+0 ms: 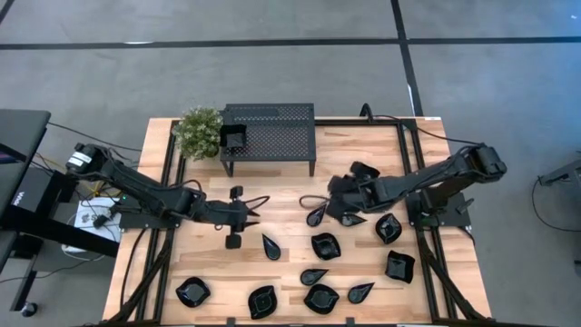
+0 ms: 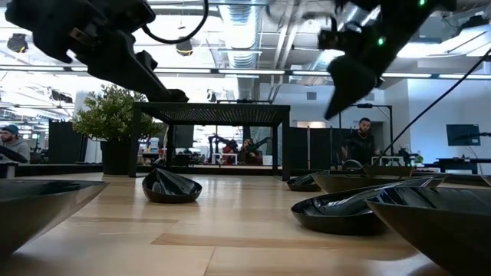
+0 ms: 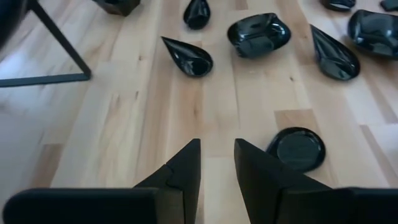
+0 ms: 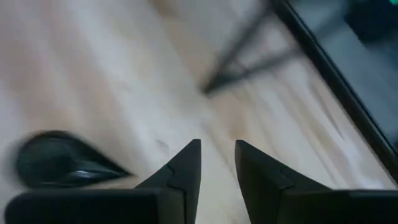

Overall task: Pick & Place Mini shaped plates
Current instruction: Stack the distorted square plate on top of the distorted square plate on the shelf

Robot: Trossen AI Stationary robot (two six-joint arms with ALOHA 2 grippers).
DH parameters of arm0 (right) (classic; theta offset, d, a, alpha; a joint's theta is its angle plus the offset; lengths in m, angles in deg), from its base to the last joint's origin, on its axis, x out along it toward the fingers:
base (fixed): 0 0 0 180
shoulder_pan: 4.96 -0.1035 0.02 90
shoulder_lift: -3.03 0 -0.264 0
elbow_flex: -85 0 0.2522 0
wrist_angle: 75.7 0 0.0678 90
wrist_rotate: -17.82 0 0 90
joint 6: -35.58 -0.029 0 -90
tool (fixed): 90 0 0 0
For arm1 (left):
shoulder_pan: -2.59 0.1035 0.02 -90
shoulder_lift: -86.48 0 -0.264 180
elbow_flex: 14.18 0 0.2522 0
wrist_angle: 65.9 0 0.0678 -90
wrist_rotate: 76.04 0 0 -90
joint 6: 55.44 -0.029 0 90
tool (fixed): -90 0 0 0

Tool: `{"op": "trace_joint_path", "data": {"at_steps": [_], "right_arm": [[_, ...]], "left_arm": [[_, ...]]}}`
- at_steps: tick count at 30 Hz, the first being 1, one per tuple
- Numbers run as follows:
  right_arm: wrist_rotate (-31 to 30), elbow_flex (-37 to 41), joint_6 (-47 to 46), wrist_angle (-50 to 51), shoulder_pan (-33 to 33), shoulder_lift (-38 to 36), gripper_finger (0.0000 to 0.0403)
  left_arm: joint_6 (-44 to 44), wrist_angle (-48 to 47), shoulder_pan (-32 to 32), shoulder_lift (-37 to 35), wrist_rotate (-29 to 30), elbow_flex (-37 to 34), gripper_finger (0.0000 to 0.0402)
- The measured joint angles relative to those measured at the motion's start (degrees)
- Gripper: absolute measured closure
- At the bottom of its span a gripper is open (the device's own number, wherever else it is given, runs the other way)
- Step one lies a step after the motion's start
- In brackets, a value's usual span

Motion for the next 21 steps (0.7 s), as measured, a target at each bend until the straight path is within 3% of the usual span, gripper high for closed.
{"op": "trace_joint_path", "data": {"at_steps": [5,9,21], "right_arm": [[-0.2,0.3,-10.5,9.7,2.8,0.0,0.031],[0.1,2.9,-10.7,9.8,4.6,0.0,0.03],[6.4,8.5,-16.5,9.2,11.4,0.0,0.0208]], "left_arm": [[0.0,0.3,0.9,0.0,0.0,0.0,0.0302],[0.0,0.3,0.9,0.0,0.0,0.0,0.0302],[0.2,0.7,0.9,0.0,0.0,0.0,0.0302]]}}
